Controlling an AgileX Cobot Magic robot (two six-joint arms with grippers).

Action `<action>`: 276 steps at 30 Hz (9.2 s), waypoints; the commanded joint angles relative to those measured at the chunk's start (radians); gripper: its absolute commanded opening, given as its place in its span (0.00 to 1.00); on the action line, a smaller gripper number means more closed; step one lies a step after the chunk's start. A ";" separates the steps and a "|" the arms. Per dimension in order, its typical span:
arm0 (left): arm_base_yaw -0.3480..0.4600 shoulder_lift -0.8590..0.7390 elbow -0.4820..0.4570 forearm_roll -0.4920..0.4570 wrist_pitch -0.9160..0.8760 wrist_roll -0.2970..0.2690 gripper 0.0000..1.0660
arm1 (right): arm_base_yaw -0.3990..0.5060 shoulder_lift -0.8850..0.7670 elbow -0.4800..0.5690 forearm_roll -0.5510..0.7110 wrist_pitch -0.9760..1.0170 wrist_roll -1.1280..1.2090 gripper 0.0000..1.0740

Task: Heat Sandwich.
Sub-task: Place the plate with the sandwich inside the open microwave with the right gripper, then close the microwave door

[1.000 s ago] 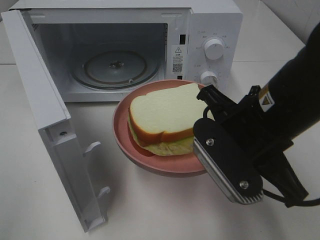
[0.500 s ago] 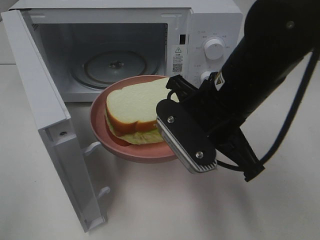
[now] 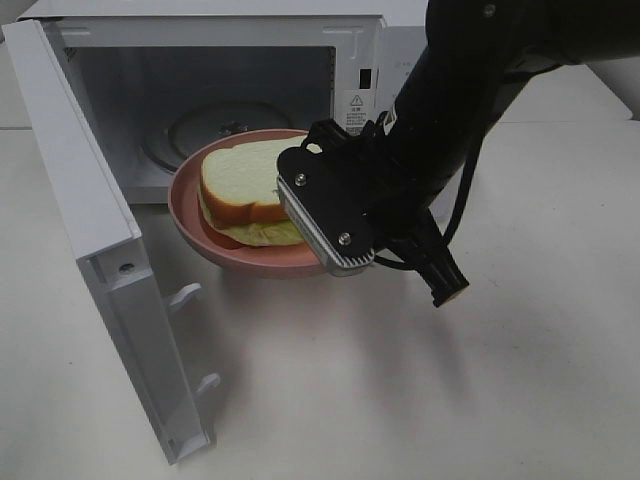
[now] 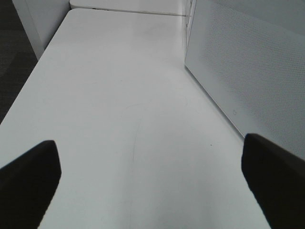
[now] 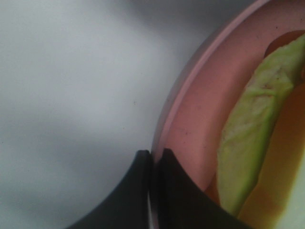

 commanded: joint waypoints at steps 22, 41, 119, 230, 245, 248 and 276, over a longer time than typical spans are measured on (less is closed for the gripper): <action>-0.001 -0.019 0.001 0.000 -0.010 0.000 0.92 | -0.004 0.209 -0.270 0.014 -0.004 -0.018 0.00; -0.001 -0.019 0.001 0.000 -0.010 0.000 0.92 | -0.001 0.371 -0.509 -0.027 0.034 0.032 0.00; -0.001 -0.019 0.001 0.000 -0.010 0.000 0.92 | -0.027 0.772 -1.128 -0.171 0.080 0.399 0.06; -0.001 -0.019 0.001 0.000 -0.010 0.000 0.92 | -0.012 0.078 -0.080 -0.218 -0.371 0.706 0.71; -0.001 -0.019 0.001 0.000 -0.010 0.000 0.92 | -0.012 -0.125 0.134 -0.218 -0.374 0.810 0.71; -0.001 -0.019 0.001 0.000 -0.010 0.000 0.92 | -0.012 -0.187 0.187 -0.218 -0.374 0.856 0.71; -0.001 -0.019 0.001 0.000 -0.010 0.000 0.92 | -0.012 -0.784 0.456 -0.218 -0.076 1.411 0.71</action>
